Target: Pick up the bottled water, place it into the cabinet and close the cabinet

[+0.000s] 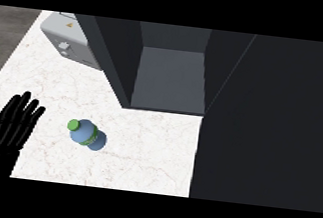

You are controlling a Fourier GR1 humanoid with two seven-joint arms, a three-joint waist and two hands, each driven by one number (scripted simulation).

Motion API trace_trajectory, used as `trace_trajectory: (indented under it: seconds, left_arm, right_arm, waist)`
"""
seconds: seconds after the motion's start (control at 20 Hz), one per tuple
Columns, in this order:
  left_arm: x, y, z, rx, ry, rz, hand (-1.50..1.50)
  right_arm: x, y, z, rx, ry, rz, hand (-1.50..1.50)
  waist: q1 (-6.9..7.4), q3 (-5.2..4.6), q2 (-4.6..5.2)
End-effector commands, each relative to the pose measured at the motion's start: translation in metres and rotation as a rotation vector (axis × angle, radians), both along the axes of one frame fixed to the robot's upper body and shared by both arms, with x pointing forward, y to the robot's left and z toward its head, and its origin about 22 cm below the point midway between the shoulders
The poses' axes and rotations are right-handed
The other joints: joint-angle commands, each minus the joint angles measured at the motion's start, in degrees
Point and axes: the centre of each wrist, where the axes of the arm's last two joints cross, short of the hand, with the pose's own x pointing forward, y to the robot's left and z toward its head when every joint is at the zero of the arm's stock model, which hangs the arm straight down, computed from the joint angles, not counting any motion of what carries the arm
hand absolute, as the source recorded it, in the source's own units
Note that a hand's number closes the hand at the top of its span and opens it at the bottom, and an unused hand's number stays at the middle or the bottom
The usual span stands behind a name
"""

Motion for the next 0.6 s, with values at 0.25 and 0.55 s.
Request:
trace_trajectory:
  seconds: [0.25, 0.55]
  left_arm:
    - [0.040, 0.005, -0.057, 0.015, 0.067, 0.023, -1.50]
    - [0.034, 0.013, -0.106, 0.019, 0.079, 0.024, -1.50]
  right_arm:
    - [-0.034, 0.000, 0.034, -0.019, -0.051, 0.006, -1.50]
    - [-0.040, -0.007, 0.025, -0.040, -0.042, 0.003, -1.50]
  waist:
    - [-0.65, -0.04, 0.05]
    - [-0.39, -0.02, 0.04]
